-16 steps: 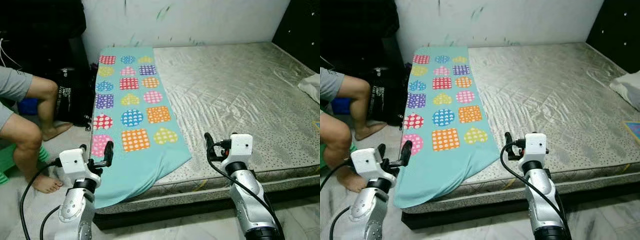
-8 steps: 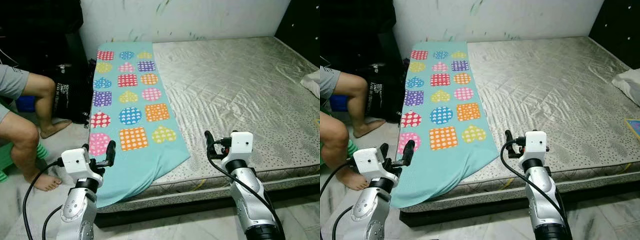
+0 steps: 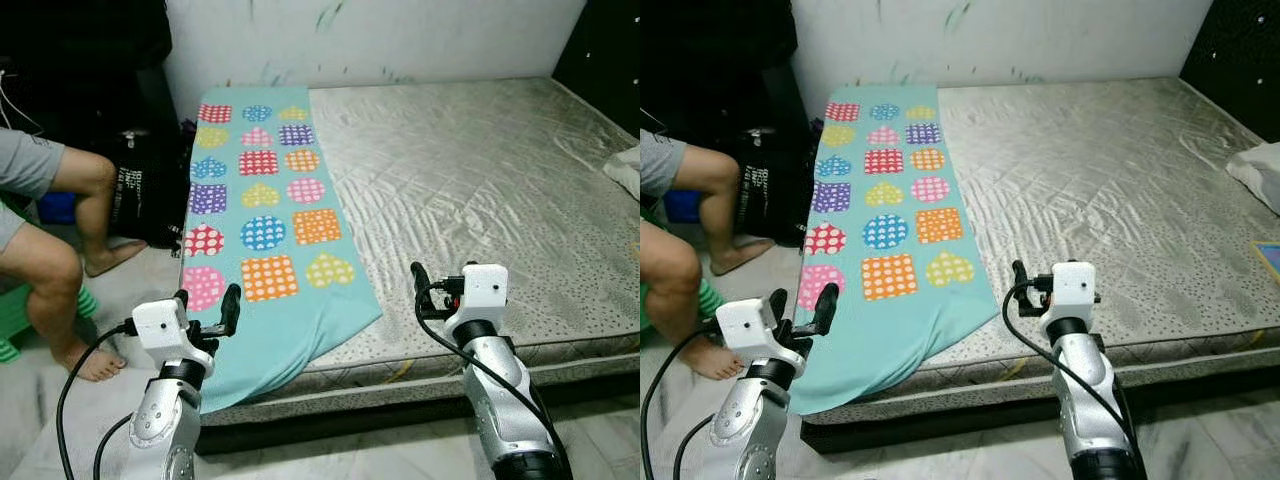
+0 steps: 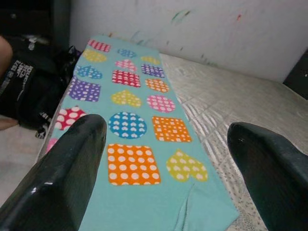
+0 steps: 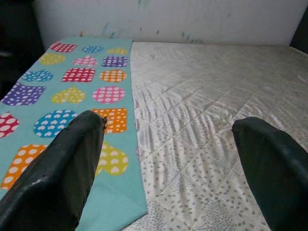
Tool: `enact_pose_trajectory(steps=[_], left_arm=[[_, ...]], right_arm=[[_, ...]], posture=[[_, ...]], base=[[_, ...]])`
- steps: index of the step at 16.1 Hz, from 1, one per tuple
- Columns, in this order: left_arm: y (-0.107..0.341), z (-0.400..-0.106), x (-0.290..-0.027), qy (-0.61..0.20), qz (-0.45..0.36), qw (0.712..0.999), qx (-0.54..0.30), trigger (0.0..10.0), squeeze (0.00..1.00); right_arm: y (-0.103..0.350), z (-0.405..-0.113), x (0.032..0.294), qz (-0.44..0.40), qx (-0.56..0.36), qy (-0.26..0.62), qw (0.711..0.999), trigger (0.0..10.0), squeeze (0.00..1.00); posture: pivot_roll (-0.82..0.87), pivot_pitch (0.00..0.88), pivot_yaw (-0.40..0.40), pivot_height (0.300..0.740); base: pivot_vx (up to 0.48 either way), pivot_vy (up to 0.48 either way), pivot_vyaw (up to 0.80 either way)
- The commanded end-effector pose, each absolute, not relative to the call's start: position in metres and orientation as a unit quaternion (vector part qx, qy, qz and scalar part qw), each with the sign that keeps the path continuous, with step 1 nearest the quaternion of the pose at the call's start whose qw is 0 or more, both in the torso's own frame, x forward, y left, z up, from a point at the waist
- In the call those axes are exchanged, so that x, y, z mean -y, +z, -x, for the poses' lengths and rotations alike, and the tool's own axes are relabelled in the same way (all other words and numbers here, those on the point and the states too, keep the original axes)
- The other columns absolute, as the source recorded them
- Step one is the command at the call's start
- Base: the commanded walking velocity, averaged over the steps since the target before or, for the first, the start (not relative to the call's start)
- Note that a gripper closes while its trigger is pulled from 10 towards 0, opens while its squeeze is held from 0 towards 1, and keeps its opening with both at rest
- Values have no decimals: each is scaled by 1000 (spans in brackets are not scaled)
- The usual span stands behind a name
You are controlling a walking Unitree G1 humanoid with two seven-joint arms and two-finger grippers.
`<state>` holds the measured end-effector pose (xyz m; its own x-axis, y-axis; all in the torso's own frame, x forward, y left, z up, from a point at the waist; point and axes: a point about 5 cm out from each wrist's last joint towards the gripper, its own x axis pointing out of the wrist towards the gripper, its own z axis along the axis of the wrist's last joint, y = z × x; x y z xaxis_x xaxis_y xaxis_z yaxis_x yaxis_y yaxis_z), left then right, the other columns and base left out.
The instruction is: Clean up the room
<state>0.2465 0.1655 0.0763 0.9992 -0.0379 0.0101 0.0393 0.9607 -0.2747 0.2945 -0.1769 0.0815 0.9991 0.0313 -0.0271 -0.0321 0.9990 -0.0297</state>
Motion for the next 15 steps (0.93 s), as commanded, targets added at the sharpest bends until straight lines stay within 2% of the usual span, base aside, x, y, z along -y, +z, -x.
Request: enact_pose_trajectory(steps=[1, 10, 15], left_arm=[[82, -250, -166, -27, 134, 991, 10, 10000, 0], [80, -249, -166, -25, 136, 990, 7, 10000, 0], [77, -252, -166, -3, 145, 989, -5, 10000, 0]], right_arm=[[83, -293, 176, 20, -8, 18, 1000, 10000, 0], [87, -298, 177, 22, -4, 16, 1000, 10000, 0], [87, -301, 184, 25, -4, 7, 1000, 10000, 0]], posture=[[47, 46, 16, 740], [52, 43, 17, 740], [50, 39, 18, 740]], base=[[292, 0, 0], [297, 0, 0], [0, 0, 0]])
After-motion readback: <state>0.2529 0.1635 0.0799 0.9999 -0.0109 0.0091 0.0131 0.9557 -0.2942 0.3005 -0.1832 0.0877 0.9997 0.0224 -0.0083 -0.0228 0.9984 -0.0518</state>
